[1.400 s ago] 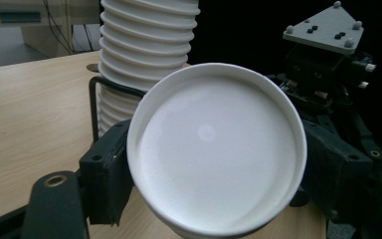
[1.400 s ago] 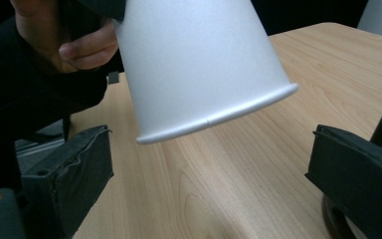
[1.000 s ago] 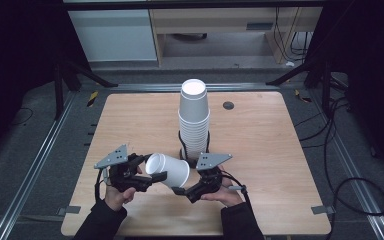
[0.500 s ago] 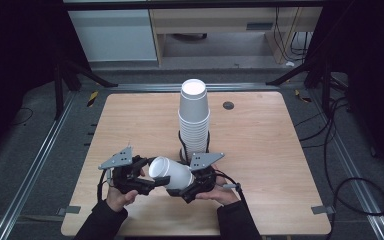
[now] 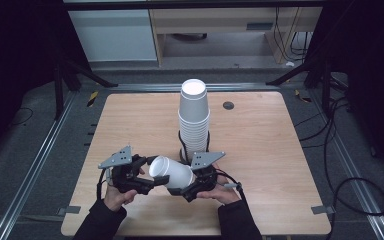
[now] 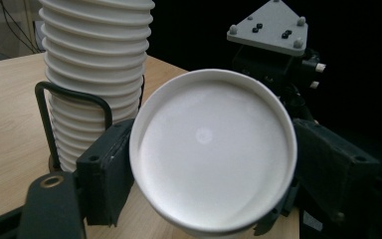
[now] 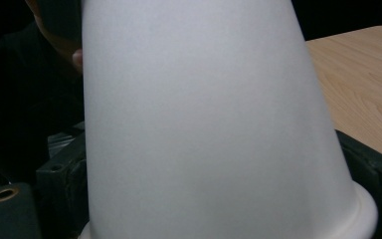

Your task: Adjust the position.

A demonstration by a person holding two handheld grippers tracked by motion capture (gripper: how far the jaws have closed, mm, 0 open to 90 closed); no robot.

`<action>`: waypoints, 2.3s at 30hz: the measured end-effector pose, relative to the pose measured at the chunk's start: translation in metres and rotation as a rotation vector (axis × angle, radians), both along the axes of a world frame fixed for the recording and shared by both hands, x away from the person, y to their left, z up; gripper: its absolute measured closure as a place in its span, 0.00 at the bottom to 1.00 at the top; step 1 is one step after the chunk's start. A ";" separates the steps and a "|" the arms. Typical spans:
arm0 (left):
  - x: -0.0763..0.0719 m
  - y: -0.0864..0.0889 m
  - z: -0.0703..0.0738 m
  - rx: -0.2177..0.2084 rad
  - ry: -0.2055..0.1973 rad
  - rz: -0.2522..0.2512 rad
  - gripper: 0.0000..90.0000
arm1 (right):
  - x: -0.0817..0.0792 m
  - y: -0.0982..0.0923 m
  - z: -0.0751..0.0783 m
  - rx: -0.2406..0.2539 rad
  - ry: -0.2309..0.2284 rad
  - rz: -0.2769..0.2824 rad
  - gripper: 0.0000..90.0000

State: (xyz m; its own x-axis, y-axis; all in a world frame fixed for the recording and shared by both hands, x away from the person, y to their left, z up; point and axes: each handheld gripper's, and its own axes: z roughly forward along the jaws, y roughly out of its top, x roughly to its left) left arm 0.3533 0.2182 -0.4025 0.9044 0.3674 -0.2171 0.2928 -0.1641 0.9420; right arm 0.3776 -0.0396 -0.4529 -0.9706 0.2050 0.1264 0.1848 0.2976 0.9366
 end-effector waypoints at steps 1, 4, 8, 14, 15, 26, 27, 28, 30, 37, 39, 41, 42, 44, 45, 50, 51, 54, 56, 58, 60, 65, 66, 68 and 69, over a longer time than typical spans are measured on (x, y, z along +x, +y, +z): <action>-0.001 0.001 0.002 0.004 -0.008 0.009 0.21 | 0.000 -0.001 0.000 -0.001 0.001 -0.001 0.10; -0.002 0.006 0.007 0.019 -0.019 0.018 0.19 | 0.001 -0.003 0.003 -0.012 -0.008 -0.008 0.10; -0.002 0.012 0.012 0.044 -0.025 0.032 0.17 | 0.003 -0.006 0.009 -0.060 -0.041 -0.023 0.10; 0.000 0.020 0.010 0.119 -0.008 0.034 0.16 | 0.010 -0.009 0.026 -0.151 -0.106 -0.031 0.10; 0.001 0.021 0.008 0.134 -0.003 0.028 0.15 | 0.011 -0.009 0.028 -0.170 -0.116 -0.027 0.10; 0.006 0.010 -0.009 0.265 0.066 -0.045 0.12 | 0.013 0.012 0.020 -0.363 -0.173 0.055 0.10; 0.006 0.009 -0.010 0.274 0.067 -0.048 0.12 | 0.013 0.012 0.020 -0.363 -0.173 0.055 0.10; 0.007 0.006 -0.012 0.285 0.078 -0.061 0.12 | 0.011 0.017 0.017 -0.390 -0.179 0.071 0.10; 0.007 0.006 -0.013 0.292 0.079 -0.063 0.12 | 0.011 0.019 0.016 -0.403 -0.182 0.076 0.10; 0.009 0.006 -0.016 0.308 0.098 -0.069 0.18 | 0.008 0.033 0.013 -0.442 -0.198 0.111 0.10; 0.009 0.006 -0.017 0.310 0.103 -0.067 0.18 | 0.008 0.035 0.012 -0.442 -0.200 0.117 0.10; 0.010 0.006 -0.017 0.314 0.106 -0.064 0.20 | 0.008 0.036 0.011 -0.447 -0.199 0.116 0.10; 0.010 0.006 -0.018 0.317 0.106 -0.060 0.21 | 0.008 0.036 0.011 -0.447 -0.200 0.118 0.10; 0.010 0.007 -0.018 0.317 0.112 -0.060 0.23 | 0.008 0.037 0.011 -0.448 -0.200 0.118 0.10; 0.010 0.007 -0.018 0.317 0.112 -0.060 0.23 | 0.008 0.037 0.011 -0.448 -0.200 0.118 0.10; 0.010 0.007 -0.018 0.319 0.102 -0.061 0.24 | 0.009 0.037 0.010 -0.455 -0.201 0.118 0.09; 0.009 0.007 -0.018 0.316 0.101 -0.061 0.24 | 0.009 0.037 0.010 -0.455 -0.201 0.118 0.09; 0.009 0.007 -0.017 0.317 0.092 -0.060 0.25 | 0.009 0.037 0.009 -0.455 -0.196 0.117 0.09; 0.008 0.007 -0.016 0.313 0.088 -0.059 0.25 | 0.009 0.037 0.009 -0.454 -0.190 0.115 0.08; 0.007 0.007 -0.015 0.306 0.079 -0.058 0.25 | 0.009 0.037 0.009 -0.445 -0.184 0.112 0.07; 0.007 0.008 -0.014 0.303 0.079 -0.059 0.26 | 0.009 0.037 0.009 -0.440 -0.182 0.109 0.07; 0.007 0.010 -0.013 0.295 0.070 -0.049 0.26 | 0.010 0.035 0.010 -0.418 -0.157 0.089 0.06; 0.007 0.010 -0.013 0.295 0.068 -0.045 0.26 | 0.010 0.035 0.010 -0.414 -0.160 0.084 0.06; 0.007 0.011 -0.012 0.288 0.068 -0.045 0.26 | 0.009 0.033 0.012 -0.410 -0.169 0.074 0.06; 0.007 0.012 -0.012 0.287 0.068 -0.045 0.26 | 0.009 0.033 0.012 -0.410 -0.169 0.074 0.06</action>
